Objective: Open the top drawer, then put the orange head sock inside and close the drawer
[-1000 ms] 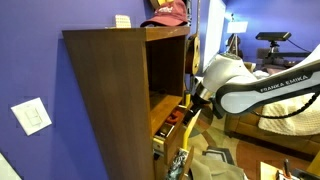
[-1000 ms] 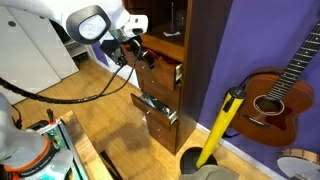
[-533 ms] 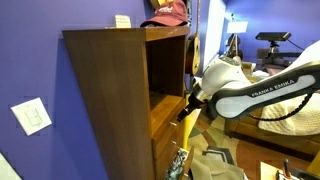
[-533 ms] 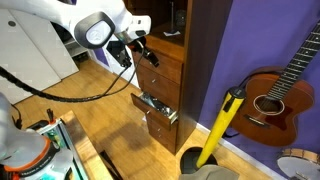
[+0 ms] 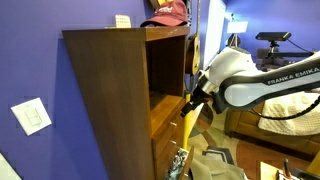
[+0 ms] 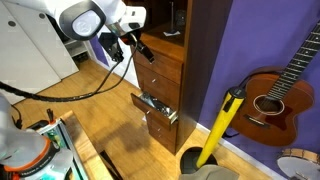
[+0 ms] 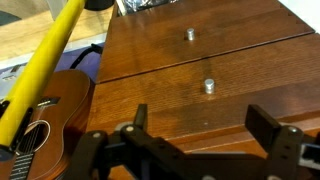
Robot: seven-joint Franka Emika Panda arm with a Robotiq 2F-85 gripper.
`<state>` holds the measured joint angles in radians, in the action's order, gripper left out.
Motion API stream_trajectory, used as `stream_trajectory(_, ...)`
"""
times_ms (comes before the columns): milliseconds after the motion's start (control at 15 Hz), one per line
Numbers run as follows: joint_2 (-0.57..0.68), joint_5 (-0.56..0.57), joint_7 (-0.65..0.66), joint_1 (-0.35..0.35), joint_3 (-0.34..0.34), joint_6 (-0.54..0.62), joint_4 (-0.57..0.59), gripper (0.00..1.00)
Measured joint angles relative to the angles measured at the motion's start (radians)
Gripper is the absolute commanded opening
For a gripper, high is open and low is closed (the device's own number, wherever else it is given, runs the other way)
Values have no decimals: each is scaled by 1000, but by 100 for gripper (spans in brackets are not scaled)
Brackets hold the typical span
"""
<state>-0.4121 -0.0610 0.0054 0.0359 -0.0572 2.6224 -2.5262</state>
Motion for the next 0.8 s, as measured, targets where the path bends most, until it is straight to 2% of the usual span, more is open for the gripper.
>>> stream_trajectory(600,-279,48,-20,57,-11,-407,-2,100)
stream_trajectory(800,-342,81,-20,88,-16,-482,0,100)
